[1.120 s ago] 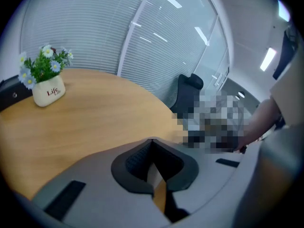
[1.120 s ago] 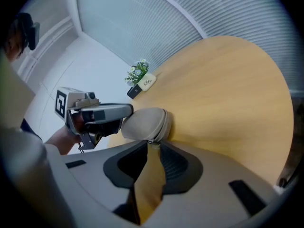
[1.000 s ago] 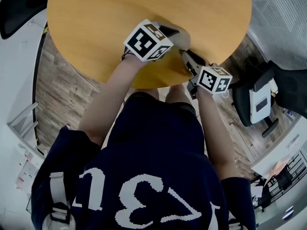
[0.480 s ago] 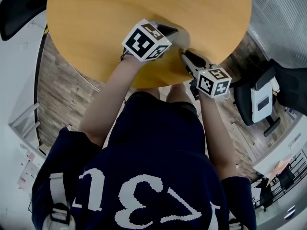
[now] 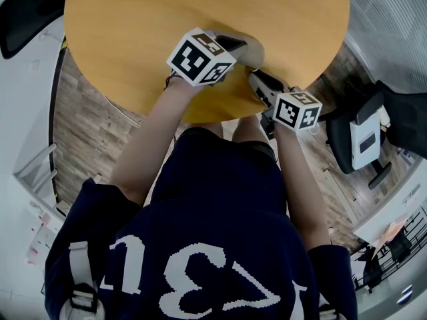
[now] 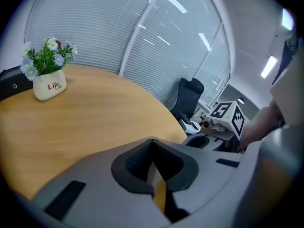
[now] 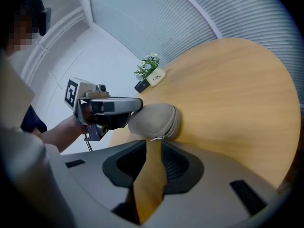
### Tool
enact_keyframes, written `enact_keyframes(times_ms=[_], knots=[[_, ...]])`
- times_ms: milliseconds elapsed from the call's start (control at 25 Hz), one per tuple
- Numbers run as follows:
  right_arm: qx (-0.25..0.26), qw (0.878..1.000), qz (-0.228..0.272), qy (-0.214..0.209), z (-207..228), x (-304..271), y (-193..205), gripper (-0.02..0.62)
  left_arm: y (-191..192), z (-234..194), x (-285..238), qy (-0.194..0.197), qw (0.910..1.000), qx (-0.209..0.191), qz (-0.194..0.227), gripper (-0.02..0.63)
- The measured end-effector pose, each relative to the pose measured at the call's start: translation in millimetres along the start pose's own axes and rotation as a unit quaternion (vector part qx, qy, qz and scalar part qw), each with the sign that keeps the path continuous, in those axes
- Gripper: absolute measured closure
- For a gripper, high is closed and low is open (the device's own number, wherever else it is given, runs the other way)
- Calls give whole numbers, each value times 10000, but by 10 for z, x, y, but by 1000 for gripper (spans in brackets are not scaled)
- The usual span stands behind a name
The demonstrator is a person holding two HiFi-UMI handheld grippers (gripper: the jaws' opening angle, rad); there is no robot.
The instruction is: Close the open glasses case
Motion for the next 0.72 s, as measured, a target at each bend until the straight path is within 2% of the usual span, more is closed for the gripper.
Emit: enact_keyframes(times_ms=[40,280,360,480,600,720], knots=[[-121,9999,17,-2,11,7,-1,471,9,4,7,13,10000,4,5,592],[-864,9962,118,58,45,2,-25,463,27,19,5,17,10000,-11,14,592],[-978,9951,89,152,58,-12,-15,508,29,23,6,21,10000,-7,20,592],[-827,9962,66,264,65,9,17,564,30,23,12,33,10000,0,31,592],[-682,9972,87,307,126,76,45,571,49,48,17,2,9999,-127,92,592],[-370,9989,-1,295,143,104,33,571,71,83,32,-206,9987,-401,240,592]])
Point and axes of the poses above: the fingertips, and each gripper's own axes: x backward along the fingers, z to its right, y out of its underside, the point moved 4 cm from there along x, backward along the fingers, and after that the axes turned 3 degrees about y, right-handed, at the moved point
